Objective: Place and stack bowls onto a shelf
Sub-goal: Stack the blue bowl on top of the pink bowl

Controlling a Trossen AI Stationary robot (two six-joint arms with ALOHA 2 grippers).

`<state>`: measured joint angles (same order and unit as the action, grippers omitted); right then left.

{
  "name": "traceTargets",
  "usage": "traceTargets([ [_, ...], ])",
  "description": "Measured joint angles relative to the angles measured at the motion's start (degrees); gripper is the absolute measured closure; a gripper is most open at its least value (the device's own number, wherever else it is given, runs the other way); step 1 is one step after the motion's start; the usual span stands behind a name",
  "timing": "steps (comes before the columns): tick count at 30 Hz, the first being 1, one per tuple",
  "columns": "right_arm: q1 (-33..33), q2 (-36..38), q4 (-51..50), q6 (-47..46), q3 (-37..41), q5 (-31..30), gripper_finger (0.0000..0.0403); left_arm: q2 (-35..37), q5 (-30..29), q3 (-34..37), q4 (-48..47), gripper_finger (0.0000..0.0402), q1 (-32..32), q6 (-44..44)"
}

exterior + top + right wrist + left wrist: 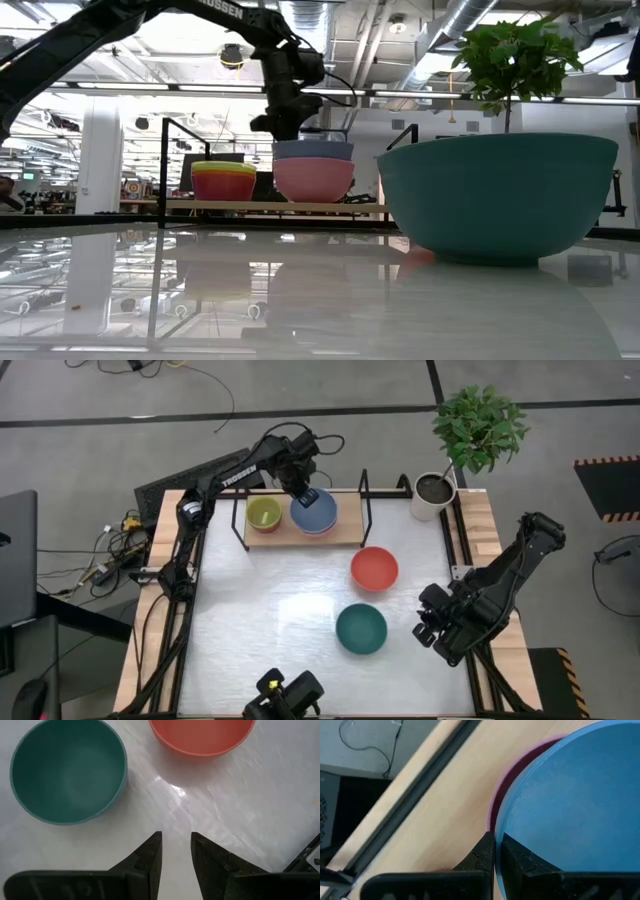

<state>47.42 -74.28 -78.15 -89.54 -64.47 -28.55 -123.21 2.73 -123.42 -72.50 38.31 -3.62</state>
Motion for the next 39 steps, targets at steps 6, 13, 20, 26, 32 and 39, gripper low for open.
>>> traceTargets([
  [6,0.0,0.0,0.7,0.0,0.0,0.0,0.0275,0.1,0.0,0.0,1.3,0.0397,0.1,0.0],
  [13,0.0,0.0,0.9,0.0,0.0,0.0,0.0275,0.1,-0.1,0.0,3.0,0.0344,-0.4,1.0],
  [20,0.0,0.0,0.9,0.0,0.0,0.0,0.0275,0.1,-0.2,-0.7,3.6,0.0275,-0.3,1.7],
  [26,0.0,0.0,0.9,0.0,0.0,0.0,0.0275,0.2,1.4,-7.2,-0.1,0.027,0.4,2.8],
  [32,0.0,0.0,0.9,0.0,0.0,0.0,0.0275,0.2,8.7,-9.5,-4.5,0.0367,1.2,6.7],
  [39,0.0,0.0,0.7,0.0,0.0,0.0,0.0275,-1.7,10.6,-7.6,-3.8,0.04,1.8,7.7],
])
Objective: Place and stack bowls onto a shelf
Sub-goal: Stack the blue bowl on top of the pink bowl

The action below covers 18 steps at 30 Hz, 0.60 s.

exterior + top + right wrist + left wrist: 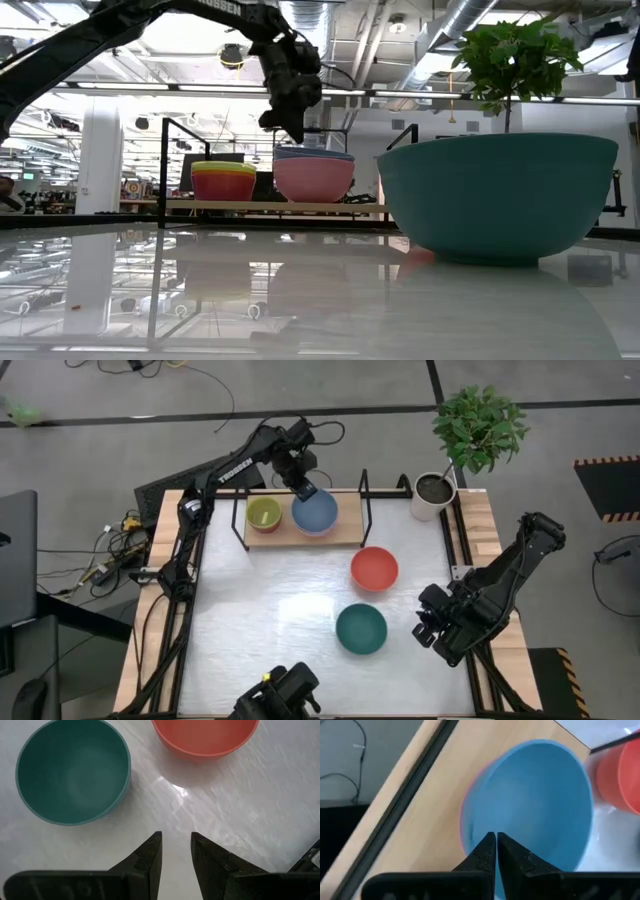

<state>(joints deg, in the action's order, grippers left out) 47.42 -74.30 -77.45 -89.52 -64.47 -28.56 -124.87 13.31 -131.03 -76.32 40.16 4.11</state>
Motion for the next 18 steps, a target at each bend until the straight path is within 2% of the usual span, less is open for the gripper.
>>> traceTargets([
  [8,0.0,0.0,0.1,0.0,0.0,0.0,0.0275,0.0,0.4,4.6,2.7,0.0401,1.7,-1.0],
  [18,-0.5,0.0,-0.6,0.0,0.0,-0.6,0.0275,0.0,2.2,4.0,3.3,0.0401,2.1,-3.9],
])
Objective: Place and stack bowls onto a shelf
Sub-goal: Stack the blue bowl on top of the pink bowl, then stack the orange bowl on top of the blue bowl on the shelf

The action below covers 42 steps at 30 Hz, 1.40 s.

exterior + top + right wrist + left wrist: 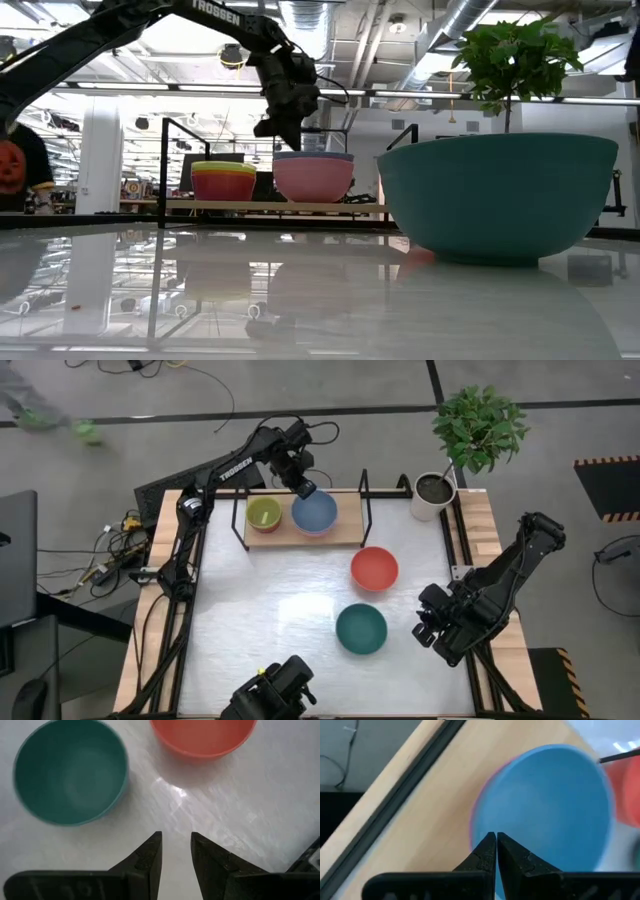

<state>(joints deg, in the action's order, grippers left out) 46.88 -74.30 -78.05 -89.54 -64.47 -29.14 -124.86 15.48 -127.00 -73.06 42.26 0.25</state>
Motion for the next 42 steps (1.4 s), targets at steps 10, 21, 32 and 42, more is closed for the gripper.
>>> traceTargets([
  [10,-11.6,0.0,-1.4,1.4,0.0,-2.6,0.0262,1.8,9.1,-7.1,-1.7,0.0392,-2.0,-1.6],
  [21,-18.0,0.0,-1.3,9.0,0.0,-2.5,0.0201,5.1,12.1,-7.5,-4.6,0.0321,-13.8,8.4],
  [32,-14.3,0.0,-1.2,8.7,0.0,-2.0,0.0206,4.8,-12.6,-2.5,10.8,0.0244,-32.5,32.4],
  [42,-6.2,0.0,-1.4,5.5,0.1,1.2,0.0207,4.7,-14.5,9.0,21.2,0.0166,-37.9,39.5],
])
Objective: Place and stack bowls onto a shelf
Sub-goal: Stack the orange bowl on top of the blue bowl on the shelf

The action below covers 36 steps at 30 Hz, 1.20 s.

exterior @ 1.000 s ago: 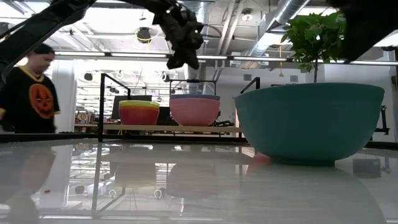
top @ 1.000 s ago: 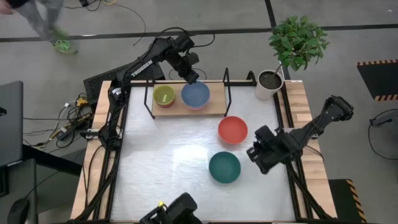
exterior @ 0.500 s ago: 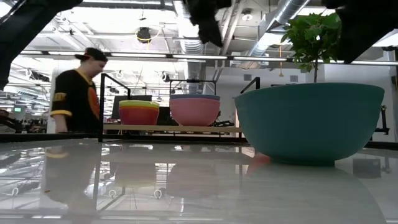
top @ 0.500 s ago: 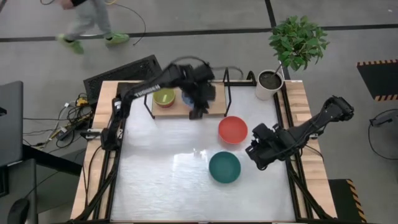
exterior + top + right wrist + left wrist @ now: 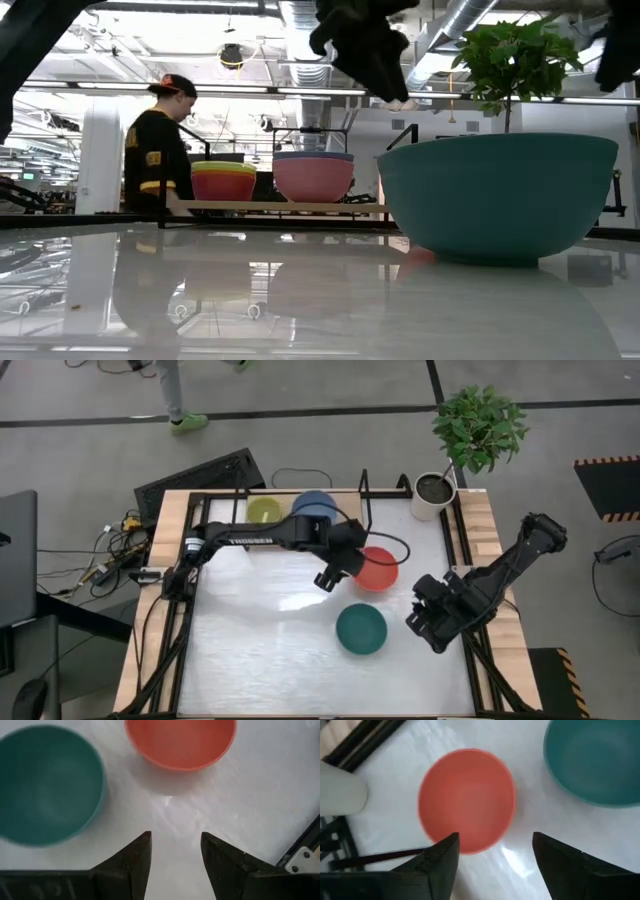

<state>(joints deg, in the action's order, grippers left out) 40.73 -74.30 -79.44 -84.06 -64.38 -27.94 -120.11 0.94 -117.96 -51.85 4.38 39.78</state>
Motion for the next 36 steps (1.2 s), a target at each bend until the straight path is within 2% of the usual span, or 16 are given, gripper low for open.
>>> traceTargets([
  [5,4.1,0.0,0.7,-4.7,2.3,0.1,0.0207,0.0,3.4,6.1,5.1,0.0157,0.0,-0.3],
  [13,8.8,0.0,2.5,-10.4,4.6,1.1,0.0207,0.0,3.6,12.2,13.4,0.0157,0.0,4.8],
  [21,9.2,0.0,2.6,-10.4,4.7,1.1,0.0207,0.0,3.9,15.7,19.3,0.0157,0.1,7.1],
  [28,9.2,0.0,3.2,-10.2,4.7,1.0,0.0207,0.0,4.3,18.0,19.8,0.0157,0.3,7.4],
  [32,9.2,0.0,3.2,-10.2,4.7,1.0,0.0207,0.0,2.7,20.0,21.5,0.0157,0.4,7.4],
  [36,9.2,0.0,3.2,-10.1,4.7,1.0,0.0207,0.0,1.6,20.0,22.1,0.0177,0.5,8.7],
])
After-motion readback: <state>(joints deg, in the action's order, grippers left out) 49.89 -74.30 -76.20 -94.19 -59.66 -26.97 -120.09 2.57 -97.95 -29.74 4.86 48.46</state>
